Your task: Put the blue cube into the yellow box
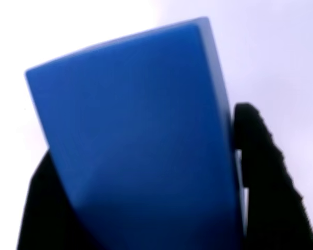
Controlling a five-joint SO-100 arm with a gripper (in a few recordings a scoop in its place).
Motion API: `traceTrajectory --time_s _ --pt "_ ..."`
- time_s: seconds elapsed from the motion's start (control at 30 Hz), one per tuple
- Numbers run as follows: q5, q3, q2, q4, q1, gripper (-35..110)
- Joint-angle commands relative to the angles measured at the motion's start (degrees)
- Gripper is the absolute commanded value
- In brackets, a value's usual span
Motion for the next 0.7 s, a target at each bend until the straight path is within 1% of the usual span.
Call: traceTrajectory --time_s 0.0,0.17,0.37,0.53,0.67 --pt "-2.7 -4.1 23.0 2.9 7.9 16" --pt "-5.7 1.0 33.1 5.2 21.2 16" --pt "-10.3 11.9 42.3 4.6 40.0 15" --pt "-11.7 20.0 47.0 2.4 53.3 15" --pt "-11.9 21.4 47.8 4.4 62.1 15"
